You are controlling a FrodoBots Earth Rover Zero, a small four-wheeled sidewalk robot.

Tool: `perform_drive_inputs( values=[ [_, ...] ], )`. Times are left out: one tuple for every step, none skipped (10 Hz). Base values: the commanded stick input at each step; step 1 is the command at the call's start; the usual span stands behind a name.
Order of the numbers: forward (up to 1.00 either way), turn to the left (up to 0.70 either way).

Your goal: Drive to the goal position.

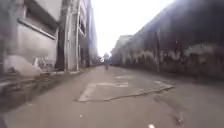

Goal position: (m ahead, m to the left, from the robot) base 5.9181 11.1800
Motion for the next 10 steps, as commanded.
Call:
perform_drive_inputs(
  values=[
    [0.7,0.02],
    [0.7,0.02],
    [0.7,0.03],
    [0.7,0.1],
    [0.7,0.26],
    [0.7,0.32],
    [0.7,0.35],
    [0.7,0.35],
    [0.7,0.35],
    [0.7,0.21]
  ],
)
